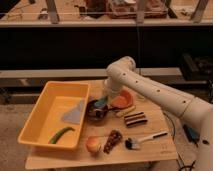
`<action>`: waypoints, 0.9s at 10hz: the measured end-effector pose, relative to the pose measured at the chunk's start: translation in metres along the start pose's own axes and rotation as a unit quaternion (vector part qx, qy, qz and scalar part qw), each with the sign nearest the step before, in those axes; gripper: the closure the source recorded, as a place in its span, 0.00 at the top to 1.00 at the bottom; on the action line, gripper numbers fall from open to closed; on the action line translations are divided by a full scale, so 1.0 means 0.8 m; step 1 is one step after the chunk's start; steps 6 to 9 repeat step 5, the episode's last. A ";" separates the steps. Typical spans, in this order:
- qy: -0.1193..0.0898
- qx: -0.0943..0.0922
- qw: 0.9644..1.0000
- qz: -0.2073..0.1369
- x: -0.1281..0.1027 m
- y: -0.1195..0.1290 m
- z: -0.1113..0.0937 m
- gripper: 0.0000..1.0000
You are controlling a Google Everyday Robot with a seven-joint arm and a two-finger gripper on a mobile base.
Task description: Place sponge in purple bowl
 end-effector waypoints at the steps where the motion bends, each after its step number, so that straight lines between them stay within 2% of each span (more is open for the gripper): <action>1: -0.002 0.000 1.000 -0.005 -0.004 0.001 -0.001 0.80; 5: -0.011 0.000 1.000 -0.009 -0.012 0.004 -0.006 0.80; 9: -0.011 0.000 1.000 -0.009 -0.012 0.004 -0.006 0.80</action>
